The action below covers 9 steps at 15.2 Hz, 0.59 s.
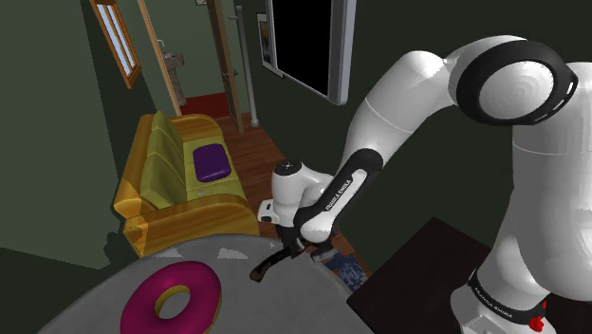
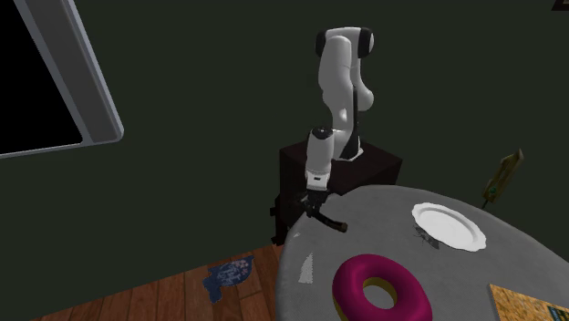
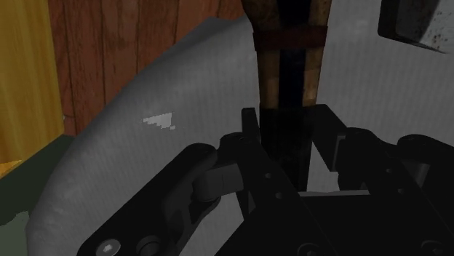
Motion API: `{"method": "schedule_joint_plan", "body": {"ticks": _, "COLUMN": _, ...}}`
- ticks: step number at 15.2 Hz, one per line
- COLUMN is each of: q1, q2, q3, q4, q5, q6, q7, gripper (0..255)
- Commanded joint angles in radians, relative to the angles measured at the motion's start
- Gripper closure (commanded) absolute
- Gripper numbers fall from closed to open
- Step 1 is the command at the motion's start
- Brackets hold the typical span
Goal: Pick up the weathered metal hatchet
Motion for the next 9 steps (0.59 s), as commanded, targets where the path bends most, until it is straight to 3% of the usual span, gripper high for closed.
{"method": "schedule_joint_plan", "body": {"ticks": 1, "q1": -0.006, "q2": -0.025, "q3": 0.007, "q4": -0.003, "q5": 0.009, "q6": -0.022, "q7": -0.008, "gripper": 255}}
{"method": "schedule_joint_plan", "body": {"ticks": 9, "q1": -0.018, "q2": -0.1, "q3": 0.024, "q4": -0.006, "q5": 0.038, "q6": -0.092, "q7": -0.029, "gripper": 255}}
